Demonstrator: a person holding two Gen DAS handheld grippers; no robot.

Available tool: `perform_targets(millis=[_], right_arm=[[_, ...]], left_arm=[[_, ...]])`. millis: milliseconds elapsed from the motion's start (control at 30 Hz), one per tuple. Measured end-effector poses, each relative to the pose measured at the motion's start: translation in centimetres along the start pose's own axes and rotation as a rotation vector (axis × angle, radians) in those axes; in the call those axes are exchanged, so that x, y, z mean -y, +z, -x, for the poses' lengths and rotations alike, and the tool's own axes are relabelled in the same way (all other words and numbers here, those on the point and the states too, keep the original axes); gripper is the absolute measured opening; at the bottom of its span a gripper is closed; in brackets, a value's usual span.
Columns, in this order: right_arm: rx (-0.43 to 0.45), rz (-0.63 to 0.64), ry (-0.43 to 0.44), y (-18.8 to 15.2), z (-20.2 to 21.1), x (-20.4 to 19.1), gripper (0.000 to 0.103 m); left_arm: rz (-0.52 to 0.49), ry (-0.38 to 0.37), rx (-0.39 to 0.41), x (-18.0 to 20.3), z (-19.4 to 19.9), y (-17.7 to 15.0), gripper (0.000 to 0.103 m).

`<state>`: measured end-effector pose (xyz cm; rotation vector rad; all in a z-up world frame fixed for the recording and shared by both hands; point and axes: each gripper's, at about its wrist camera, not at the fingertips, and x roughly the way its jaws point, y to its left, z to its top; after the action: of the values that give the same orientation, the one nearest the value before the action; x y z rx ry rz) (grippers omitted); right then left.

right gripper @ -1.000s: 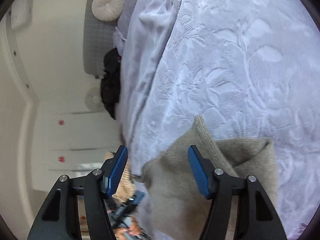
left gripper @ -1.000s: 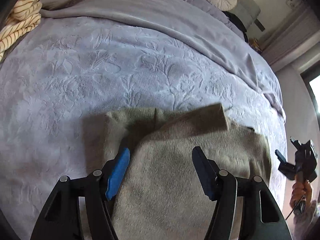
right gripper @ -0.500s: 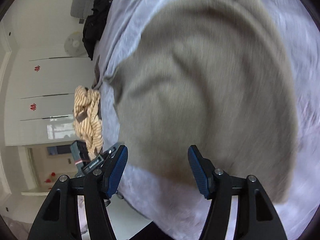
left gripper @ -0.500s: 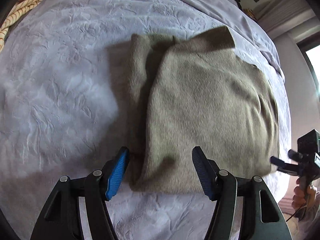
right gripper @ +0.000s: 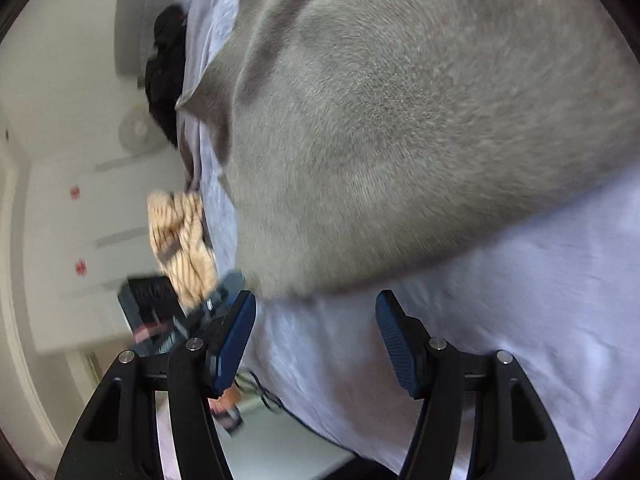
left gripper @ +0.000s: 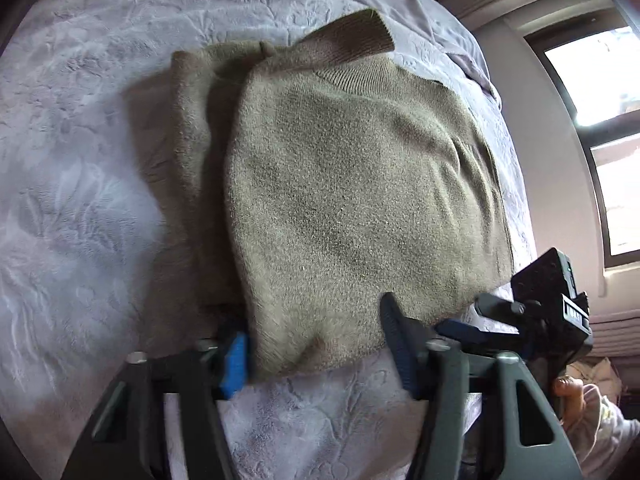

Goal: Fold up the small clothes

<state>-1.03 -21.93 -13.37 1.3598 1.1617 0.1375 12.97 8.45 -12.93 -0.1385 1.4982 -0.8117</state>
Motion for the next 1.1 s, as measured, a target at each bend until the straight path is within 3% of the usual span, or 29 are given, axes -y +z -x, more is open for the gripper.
perform_targets(millis=[33, 67, 100, 133, 233, 333, 600, 667, 733, 800, 833, 933, 1100], right_arm=[[0.025, -0.032, 0.017, 0.4, -0.5, 0.2, 0.066], [0.040, -0.054, 0.018, 0.3, -1.2, 0.2, 0.054], [0.058, -0.073, 0.014, 0.5, -1.4, 0.2, 0.020], [0.073, -0.084, 0.000, 0.7, -1.4, 0.1, 0.008], [0.087, -0.017, -0.040, 0.7, -0.5, -1.5, 0.008], [0.064, 0.097, -0.078, 0.0, 0.8, -3.3, 0.008], [-0.033, 0.077, -0.213, 0.0, -0.7, 0.1, 0.009], [-0.056, 0.084, -0.232, 0.1, -0.8, -0.2, 0.015], [-0.100, 0.109, -0.268, 0.0, -0.9, -1.0, 0.028], [-0.140, 0.168, -0.311, -0.4, -0.4, -2.1, 0.046], [-0.147, 0.202, -0.330, -0.6, 0.0, -2.7, 0.050], [-0.123, 0.306, -0.393, -0.7, 2.5, -4.3, 0.054], [0.053, 0.331, -0.443, 1.4, 7.7, -5.1, 0.053]], left_arm=[[0.003, -0.001, -0.021, -0.1, -0.5, 0.3, 0.010], [0.008, 0.003, -0.037, -0.3, -0.8, 0.5, 0.006], [0.001, -0.002, -0.029, -0.2, -0.5, 0.6, 0.006], [-0.021, -0.013, -0.009, 0.2, 0.2, 0.4, 0.006], [-0.066, -0.033, 0.041, 0.9, 2.6, -1.0, 0.006], [-0.056, -0.043, 0.044, 0.0, 3.3, -3.0, 0.006], [0.077, -0.002, 0.017, -3.7, 0.3, -5.3, 0.007], [0.097, 0.017, 0.008, -3.5, 0.7, -5.3, 0.008], [0.108, 0.039, 0.002, -3.3, 1.3, -5.2, 0.009], [0.108, 0.111, 0.007, -2.6, 1.9, -5.2, 0.041], [0.098, 0.163, 0.035, -2.1, 2.6, -5.1, 0.065], [0.058, 0.204, 0.094, -1.0, 4.1, -5.1, 0.066], [0.021, 0.233, 0.132, 1.3, 4.4, -3.1, 0.066]])
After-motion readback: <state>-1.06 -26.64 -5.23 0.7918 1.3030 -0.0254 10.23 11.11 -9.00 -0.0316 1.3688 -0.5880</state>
